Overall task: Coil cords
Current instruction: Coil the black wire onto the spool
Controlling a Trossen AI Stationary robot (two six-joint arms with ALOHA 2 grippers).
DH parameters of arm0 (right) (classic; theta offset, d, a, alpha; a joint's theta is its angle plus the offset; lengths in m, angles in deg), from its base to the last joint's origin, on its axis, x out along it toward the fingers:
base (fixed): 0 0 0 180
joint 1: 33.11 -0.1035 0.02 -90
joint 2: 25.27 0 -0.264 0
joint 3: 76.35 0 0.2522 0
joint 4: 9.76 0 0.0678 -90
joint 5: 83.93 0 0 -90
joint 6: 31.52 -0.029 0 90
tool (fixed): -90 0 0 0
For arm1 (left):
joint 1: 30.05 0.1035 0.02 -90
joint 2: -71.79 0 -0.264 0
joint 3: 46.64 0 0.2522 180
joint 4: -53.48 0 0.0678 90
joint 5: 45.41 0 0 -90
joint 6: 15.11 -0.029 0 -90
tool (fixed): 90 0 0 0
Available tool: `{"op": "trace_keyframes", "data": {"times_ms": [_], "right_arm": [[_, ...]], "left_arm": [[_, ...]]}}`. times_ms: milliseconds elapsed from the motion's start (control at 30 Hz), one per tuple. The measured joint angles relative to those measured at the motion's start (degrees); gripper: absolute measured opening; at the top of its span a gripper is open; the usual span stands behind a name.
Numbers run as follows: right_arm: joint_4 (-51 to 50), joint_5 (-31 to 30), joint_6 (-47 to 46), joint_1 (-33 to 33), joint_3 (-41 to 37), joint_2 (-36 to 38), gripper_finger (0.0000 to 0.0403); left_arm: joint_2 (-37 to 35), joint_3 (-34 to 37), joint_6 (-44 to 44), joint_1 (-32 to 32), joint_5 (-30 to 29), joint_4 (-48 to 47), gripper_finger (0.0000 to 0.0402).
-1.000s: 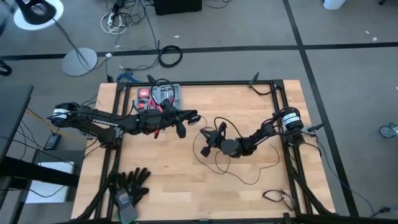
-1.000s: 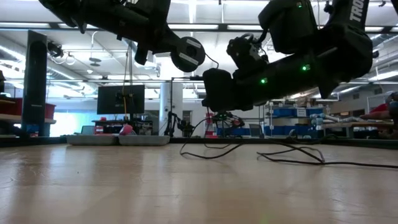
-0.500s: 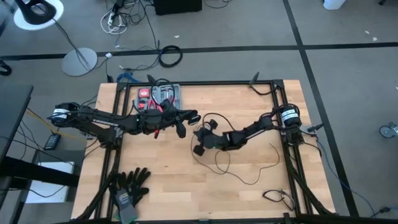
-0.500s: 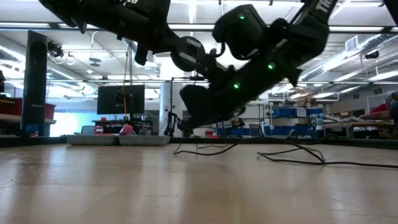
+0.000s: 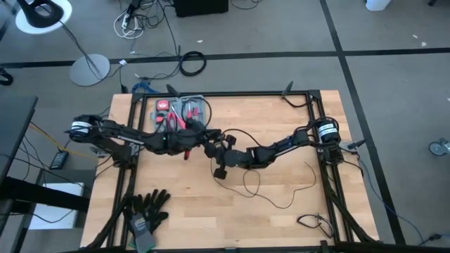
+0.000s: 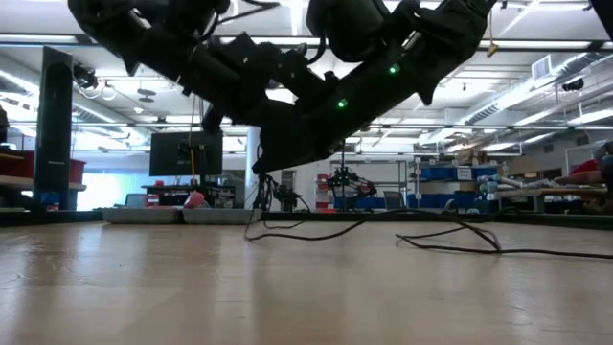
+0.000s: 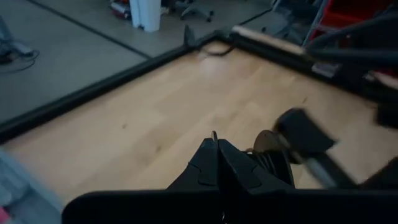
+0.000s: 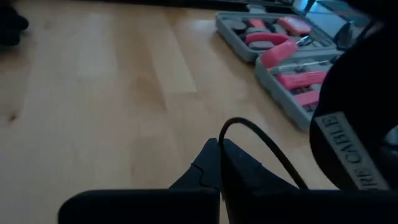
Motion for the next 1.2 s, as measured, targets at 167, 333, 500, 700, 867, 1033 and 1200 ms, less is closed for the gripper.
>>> {"op": "trace_keyframes", "data": {"times_ms": [167, 333, 500, 700, 867, 1033, 1200], "right_arm": [[-0.93, 3.43, -0.75, -0.98, -0.04, -0.12, 0.0], [-6.01, 6.8, -7.29, -1.53, 0.11, -0.08, 0.0], [-10.97, 6.8, -12.22, -3.03, 0.04, -0.08, 0.0], [-14.55, 3.16, -16.19, -5.03, 0.04, -0.06, 0.0002], [-17.15, 2.99, -18.66, -5.2, 0.04, -0.06, 0.0024], [-18.77, 2.98, -20.22, -5.23, 0.02, -0.06, 0.0057], [-19.45, 2.74, -19.63, -6.73, 0.02, -0.04, 0.0082]], "left_arm": [[2.97, 0.0, 2.1, 0.3, -0.42, -1.77, 0.0], [3.42, 0.0, 1.99, 0.33, -1.73, -2.4, 0.0], [3.04, 0.0, 0.73, 1.47, -3.27, -2.96, 0.0], [3.05, 0.0, 0.67, 3.31, -3.08, -4.4, 0.0], [3.05, 0.0, 0.61, 3.31, -2.91, -5.11, 0.0], [3.05, 0.0, 0.62, 3.25, -3.42, -7.55, 0.0], [3.03, 1.15, 1.9, 3.25, -4.44, -7.95, 0.0]]}}
